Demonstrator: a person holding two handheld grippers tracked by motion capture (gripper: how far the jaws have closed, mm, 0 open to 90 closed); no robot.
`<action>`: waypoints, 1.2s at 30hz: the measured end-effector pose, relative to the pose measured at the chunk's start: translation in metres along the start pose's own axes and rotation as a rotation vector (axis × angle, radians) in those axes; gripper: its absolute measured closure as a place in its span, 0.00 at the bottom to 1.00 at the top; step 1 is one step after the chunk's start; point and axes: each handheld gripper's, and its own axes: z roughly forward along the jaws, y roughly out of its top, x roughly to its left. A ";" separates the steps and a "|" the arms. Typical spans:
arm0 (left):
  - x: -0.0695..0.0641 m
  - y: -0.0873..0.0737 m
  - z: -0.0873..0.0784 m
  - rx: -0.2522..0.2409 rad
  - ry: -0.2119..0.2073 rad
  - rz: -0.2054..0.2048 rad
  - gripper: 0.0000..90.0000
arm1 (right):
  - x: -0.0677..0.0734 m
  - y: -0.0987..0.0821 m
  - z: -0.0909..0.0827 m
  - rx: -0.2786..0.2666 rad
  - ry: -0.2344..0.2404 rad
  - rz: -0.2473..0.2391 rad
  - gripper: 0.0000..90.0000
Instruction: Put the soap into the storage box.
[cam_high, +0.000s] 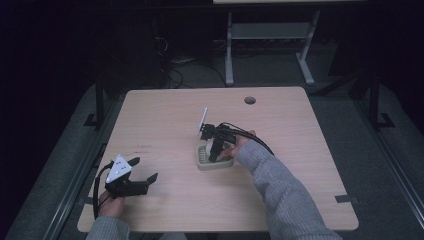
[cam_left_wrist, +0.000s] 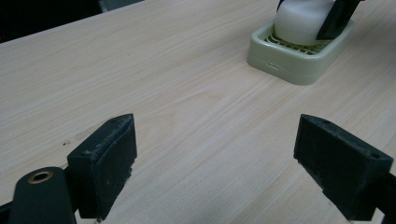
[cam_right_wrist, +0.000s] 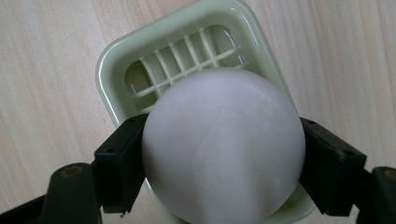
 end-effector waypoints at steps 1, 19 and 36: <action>0.000 0.000 0.000 0.002 0.000 0.001 0.14 | 0.000 0.000 0.000 0.000 0.001 0.000 0.26; 0.001 0.000 0.000 0.000 0.002 0.003 0.14 | -0.002 0.000 0.000 -0.001 0.007 0.004 0.26; 0.000 0.000 -0.001 -0.003 0.001 0.002 0.14 | -0.002 0.000 0.000 0.000 0.011 0.003 0.26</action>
